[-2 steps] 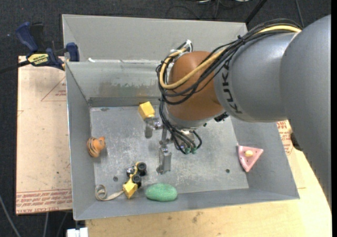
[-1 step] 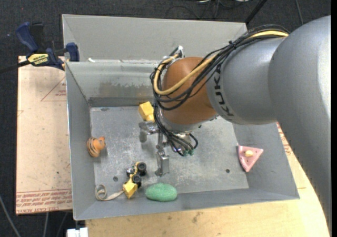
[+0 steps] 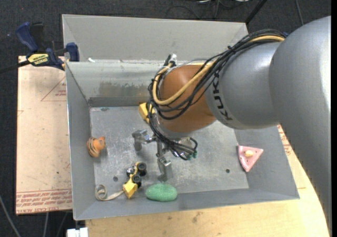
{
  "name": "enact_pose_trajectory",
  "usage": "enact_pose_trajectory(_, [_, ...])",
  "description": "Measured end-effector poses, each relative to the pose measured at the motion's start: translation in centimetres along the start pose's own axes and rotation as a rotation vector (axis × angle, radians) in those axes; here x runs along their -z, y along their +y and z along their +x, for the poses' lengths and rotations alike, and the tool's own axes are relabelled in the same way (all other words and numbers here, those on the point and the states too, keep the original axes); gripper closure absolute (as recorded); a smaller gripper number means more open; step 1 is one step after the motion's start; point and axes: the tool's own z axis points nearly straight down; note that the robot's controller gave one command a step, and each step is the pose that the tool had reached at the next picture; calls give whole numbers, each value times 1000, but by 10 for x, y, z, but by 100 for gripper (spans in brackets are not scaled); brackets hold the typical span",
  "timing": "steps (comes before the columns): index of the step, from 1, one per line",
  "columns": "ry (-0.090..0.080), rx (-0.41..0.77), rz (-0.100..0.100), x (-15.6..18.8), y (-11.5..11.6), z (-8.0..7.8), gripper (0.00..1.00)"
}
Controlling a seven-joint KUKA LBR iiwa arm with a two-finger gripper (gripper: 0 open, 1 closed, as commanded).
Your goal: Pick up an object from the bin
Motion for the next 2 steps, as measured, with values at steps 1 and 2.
enact_pose_trajectory(1, [-4,-59,1,-8,17,14,0])
enact_pose_trajectory(2, [-19,180,8,-10,38,16,0])
